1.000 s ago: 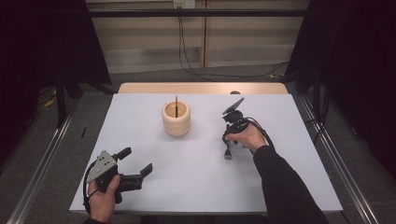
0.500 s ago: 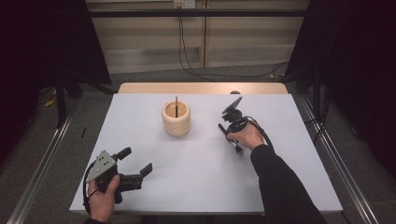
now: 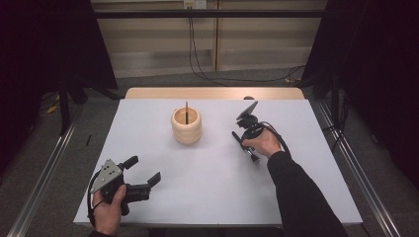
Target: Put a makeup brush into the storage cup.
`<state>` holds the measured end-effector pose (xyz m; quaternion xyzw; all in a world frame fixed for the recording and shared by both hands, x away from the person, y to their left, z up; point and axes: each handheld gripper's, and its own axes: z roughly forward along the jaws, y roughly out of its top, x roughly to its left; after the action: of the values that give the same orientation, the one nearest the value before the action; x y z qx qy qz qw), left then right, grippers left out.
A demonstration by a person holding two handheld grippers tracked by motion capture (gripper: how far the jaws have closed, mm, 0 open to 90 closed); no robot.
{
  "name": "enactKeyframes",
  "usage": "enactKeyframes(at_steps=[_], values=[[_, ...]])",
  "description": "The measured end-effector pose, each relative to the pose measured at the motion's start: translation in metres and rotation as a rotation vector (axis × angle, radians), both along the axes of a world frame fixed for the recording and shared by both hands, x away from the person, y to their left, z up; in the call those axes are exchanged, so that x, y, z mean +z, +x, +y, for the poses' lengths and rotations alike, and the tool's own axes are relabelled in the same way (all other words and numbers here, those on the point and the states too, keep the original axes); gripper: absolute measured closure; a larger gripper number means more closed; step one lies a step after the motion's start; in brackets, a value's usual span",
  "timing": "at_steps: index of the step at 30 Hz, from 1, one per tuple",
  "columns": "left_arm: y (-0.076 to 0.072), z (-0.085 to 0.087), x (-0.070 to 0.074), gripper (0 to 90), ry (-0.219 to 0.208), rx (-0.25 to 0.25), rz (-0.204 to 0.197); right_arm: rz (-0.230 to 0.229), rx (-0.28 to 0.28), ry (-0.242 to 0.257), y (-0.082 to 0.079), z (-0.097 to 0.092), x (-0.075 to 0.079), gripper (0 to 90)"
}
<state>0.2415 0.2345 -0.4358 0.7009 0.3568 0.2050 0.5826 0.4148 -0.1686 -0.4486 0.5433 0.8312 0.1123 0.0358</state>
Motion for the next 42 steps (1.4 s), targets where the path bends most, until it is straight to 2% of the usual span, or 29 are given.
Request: enactKeyframes(at_steps=[6, 9, 15, 22, 26, 28, 34, 38, 39, 40, 41, 42], values=[[0.0, 0.0, 0.0, 1.7, -0.007, 0.001, 0.004, -0.008, 0.019, 0.022, -0.001, -0.001, 0.003, 80.0], [0.0, 0.0, -0.001, 1.7, -0.025, 0.0, 0.008, -0.013, 0.018, 0.036, -0.002, -0.002, 0.005, 80.0], [0.0, -0.001, 0.0, 1.7, -0.018, 0.007, 0.004, -0.025, 0.017, 0.043, -0.005, -0.006, 0.012, 80.0], [0.0, 0.0, 0.0, 1.7, -0.008, 0.005, 0.007, -0.055, 0.02, 0.082, -0.008, -0.011, 0.02, 80.0], [0.0, 0.001, 0.0, 1.6, -0.002, 0.002, 0.009, -0.086, 0.037, 0.108, -0.011, -0.014, 0.025, 80.0], [0.0, 0.002, 0.0, 1.6, 0.005, 0.0, 0.006, -0.102, 0.026, 0.123, -0.014, -0.014, 0.026, 80.0], [0.0, 0.002, 0.0, 1.6, -0.007, 0.002, 0.007, -0.138, 0.03, 0.138, -0.018, -0.02, 0.028, 80.0], [0.0, 0.002, 0.0, 1.6, -0.009, 0.009, 0.01, -0.195, 0.041, 0.17, -0.022, -0.022, 0.031, 80.0], [0.0, 0.002, 0.0, 1.6, -0.006, 0.01, 0.01, -0.21, 0.058, 0.176, -0.022, -0.023, 0.032, 80.0], [0.0, 0.002, 0.0, 1.6, -0.009, 0.011, 0.008, -0.214, 0.041, 0.186, -0.024, -0.023, 0.032, 80.0], [0.0, 0.002, 0.0, 1.6, -0.009, 0.009, 0.007, -0.227, 0.058, 0.194, -0.025, -0.025, 0.032, 80.0], [0.0, 0.003, 0.0, 1.6, -0.002, 0.008, 0.002, -0.238, 0.044, 0.204, -0.027, -0.025, 0.032, 80.0]])
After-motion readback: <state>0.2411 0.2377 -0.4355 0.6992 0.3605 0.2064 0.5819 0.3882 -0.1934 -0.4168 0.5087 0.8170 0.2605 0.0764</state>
